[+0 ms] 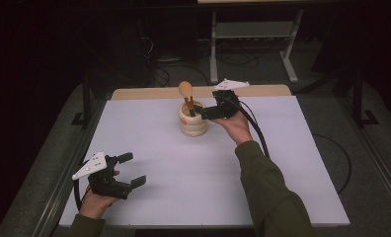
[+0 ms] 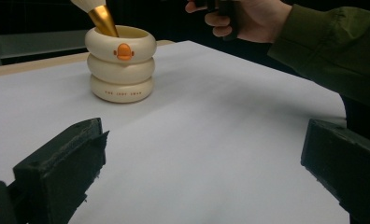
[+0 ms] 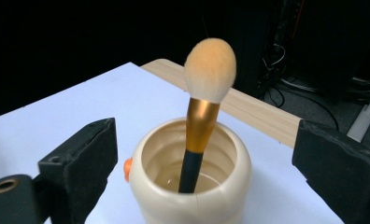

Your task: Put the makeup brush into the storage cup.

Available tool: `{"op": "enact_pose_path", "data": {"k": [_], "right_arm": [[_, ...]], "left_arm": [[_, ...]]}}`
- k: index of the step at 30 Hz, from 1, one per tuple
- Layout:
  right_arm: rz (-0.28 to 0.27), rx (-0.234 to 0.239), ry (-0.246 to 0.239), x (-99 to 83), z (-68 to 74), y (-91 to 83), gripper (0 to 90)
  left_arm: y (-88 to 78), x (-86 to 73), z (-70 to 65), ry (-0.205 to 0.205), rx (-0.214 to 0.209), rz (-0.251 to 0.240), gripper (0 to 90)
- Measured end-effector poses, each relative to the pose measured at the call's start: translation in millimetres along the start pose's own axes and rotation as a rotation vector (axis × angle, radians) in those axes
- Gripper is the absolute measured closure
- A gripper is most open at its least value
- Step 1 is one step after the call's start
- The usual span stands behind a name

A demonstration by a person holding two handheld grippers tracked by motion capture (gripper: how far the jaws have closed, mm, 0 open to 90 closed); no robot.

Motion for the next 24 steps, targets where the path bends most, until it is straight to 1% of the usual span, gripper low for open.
{"op": "enact_pose_path", "data": {"k": [3,5,9,12,13,17,22,24], "right_arm": [[0.005,0.005,-0.009,-3.6,-1.8,-6.4,5.1],[0.010,0.004,-0.014,-7.0,-3.2,-11.9,4.6],[0.017,0.016,-0.013,-12.7,-5.4,-21.6,2.7],[0.030,0.014,-0.029,-15.5,-7.8,-28.8,1.6],[0.024,0.009,-0.036,-16.1,-8.8,-31.4,1.6],[0.009,0.019,-0.035,-19.1,-10.2,-43.9,1.3],[-0.007,0.009,-0.038,-26.5,-12.2,-58.1,1.3],[0.000,0.009,-0.035,-31.9,-12.5,-63.9,0.8]], "left_arm": [[1.3,-0.8,-0.2,0.005,-0.003,0.013,0.0],[2.2,-0.8,-0.6,0.004,-0.007,0.011,0.0],[2.2,-1.1,0.4,0.006,-0.007,0.011,0.0],[2.2,-1.1,0.6,0.003,-0.005,0.009,0.0],[2.5,-0.9,0.5,0.004,-0.007,0.008,0.0],[2.5,-1.4,0.7,0.005,-0.005,0.012,0.0],[1.8,-1.1,1.0,0.001,-0.001,0.007,0.0],[1.9,-1.3,1.0,0.001,-0.001,0.009,0.0]]}}
Point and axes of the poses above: each handheld gripper's, and its own axes: y roughly forward along the jaws, x roughly out of its top, z roughly to its left, the point moved 6 cm from there along y, roughly forward along the jaws, and after that the axes turned 5 degrees about -x, right-handed, at the moved point
